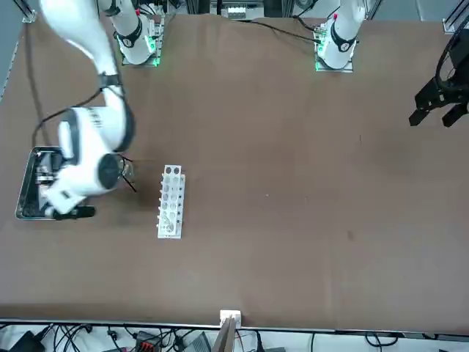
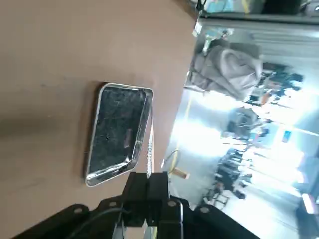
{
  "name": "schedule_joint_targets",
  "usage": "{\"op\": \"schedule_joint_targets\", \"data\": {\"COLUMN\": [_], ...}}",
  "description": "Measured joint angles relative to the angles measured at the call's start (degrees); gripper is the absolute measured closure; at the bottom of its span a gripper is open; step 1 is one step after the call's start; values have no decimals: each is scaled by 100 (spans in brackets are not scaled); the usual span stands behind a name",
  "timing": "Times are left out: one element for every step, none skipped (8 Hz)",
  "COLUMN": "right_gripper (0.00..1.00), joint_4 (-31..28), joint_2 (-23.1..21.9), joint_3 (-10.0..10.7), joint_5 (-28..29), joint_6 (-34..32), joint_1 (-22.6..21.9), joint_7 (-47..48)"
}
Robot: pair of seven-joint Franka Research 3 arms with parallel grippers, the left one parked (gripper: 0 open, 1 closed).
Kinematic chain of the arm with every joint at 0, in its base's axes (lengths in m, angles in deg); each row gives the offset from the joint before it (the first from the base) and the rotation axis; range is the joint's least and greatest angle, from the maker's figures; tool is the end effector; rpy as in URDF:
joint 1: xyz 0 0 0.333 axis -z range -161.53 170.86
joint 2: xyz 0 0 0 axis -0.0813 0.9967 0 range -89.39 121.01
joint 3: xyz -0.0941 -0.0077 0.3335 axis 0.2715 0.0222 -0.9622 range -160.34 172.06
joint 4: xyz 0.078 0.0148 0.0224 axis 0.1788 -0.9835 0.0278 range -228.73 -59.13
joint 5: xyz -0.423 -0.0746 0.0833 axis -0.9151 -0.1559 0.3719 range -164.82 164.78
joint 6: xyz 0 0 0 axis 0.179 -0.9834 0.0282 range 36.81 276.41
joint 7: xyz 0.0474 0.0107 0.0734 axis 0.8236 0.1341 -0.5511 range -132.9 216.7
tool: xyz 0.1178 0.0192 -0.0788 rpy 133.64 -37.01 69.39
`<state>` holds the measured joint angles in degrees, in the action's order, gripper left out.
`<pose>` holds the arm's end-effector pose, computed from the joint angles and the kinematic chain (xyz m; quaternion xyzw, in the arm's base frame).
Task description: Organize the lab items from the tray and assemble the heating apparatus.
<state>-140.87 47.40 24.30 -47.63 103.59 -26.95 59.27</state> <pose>0.7003 0.0910 0.3466 0.8559 0.0767 -0.0788 0.5053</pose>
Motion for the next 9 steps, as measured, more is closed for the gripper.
{"op": "schedule_joint_targets", "data": {"right_gripper": [98, 98, 98, 98, 98, 98, 98, 98, 98], "joint_4": [9, 23, 31, 32, 30, 26, 21, 13, 9], "joint_2": [132, 208, 232, 262, 340, 469, 629, 798, 952], "joint_3": [-2, 1, 2, 2, 1, -1, -2, -2, -1], "joint_5": [-57, -94, -105, -110, -118, -125, -126, -128, -131], "joint_6": [-158, -295, -436, -554, -672, -804, -901, -948, -953], "joint_1": [-308, -539, -701, -841, -995, -1165, -1318, -1418, -1459], "joint_7": [189, 311, 440, 613, 823, 1008, 1215, 1460, 1648]}}
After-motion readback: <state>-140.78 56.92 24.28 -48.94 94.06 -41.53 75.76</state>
